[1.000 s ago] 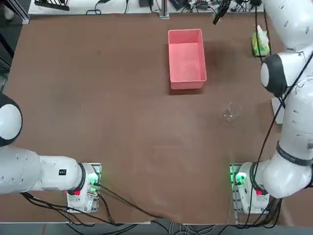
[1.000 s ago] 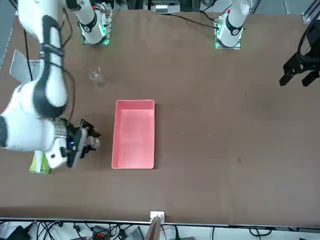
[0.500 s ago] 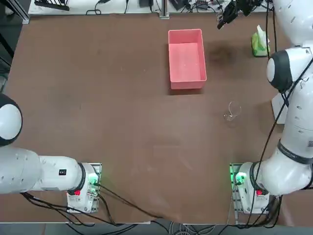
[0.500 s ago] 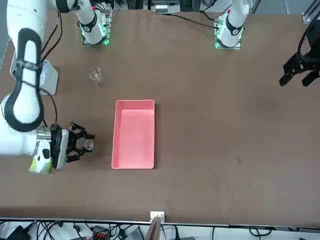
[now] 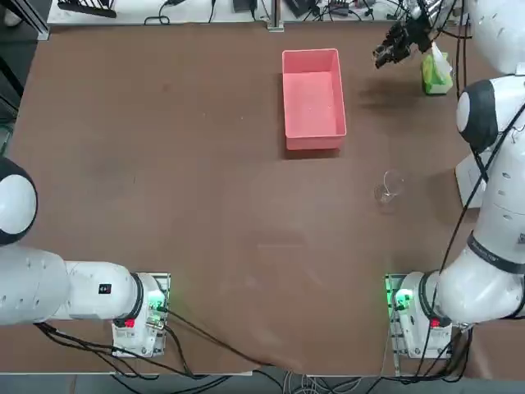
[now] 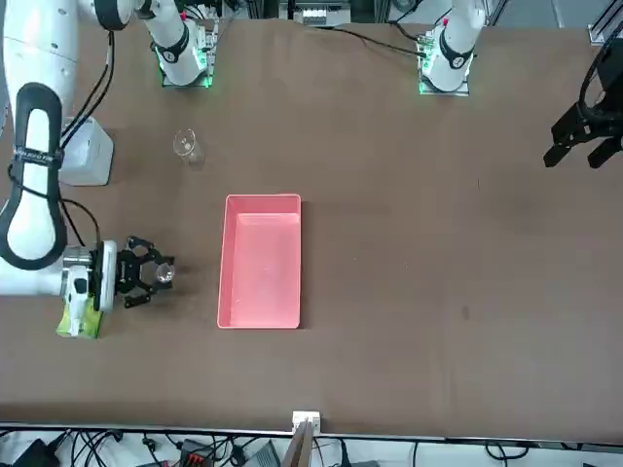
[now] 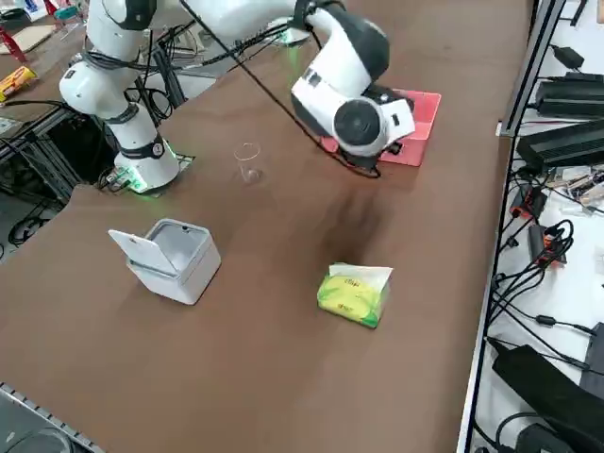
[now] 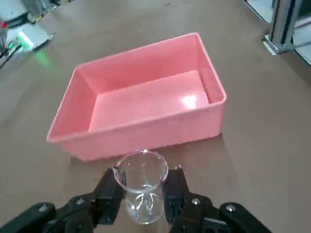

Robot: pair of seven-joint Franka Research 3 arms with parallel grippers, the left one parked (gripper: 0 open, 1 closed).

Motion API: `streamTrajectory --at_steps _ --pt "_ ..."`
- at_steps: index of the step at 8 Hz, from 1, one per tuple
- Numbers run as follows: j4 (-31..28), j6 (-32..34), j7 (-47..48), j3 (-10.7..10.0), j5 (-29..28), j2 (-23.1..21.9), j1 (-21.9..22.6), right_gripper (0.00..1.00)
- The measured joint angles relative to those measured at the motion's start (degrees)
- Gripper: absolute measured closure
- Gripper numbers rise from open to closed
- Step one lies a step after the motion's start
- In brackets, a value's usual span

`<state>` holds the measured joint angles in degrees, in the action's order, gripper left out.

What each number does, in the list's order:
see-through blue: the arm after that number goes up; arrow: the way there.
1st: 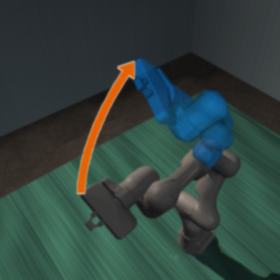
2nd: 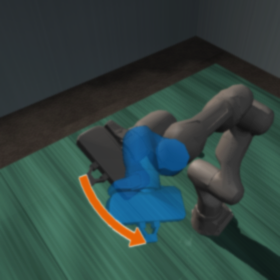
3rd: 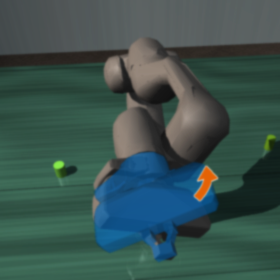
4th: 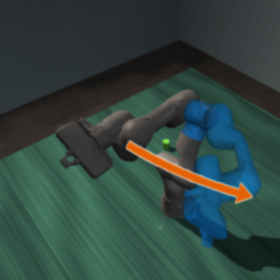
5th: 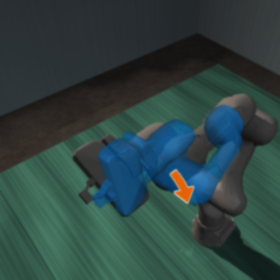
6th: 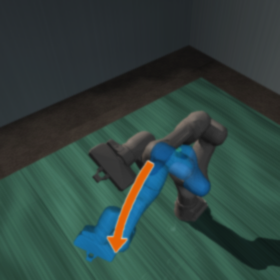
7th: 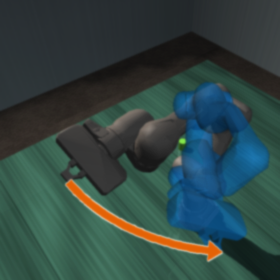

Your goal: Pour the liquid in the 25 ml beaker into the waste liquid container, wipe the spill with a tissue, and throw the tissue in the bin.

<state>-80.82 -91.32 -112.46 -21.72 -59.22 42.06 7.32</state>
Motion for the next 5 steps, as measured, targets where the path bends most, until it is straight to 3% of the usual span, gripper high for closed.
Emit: streamTrajectory --at_steps 5 --pt "-9.3 0.2 -22.3 0.0 -5.7 0.8 -7.0 0.52"
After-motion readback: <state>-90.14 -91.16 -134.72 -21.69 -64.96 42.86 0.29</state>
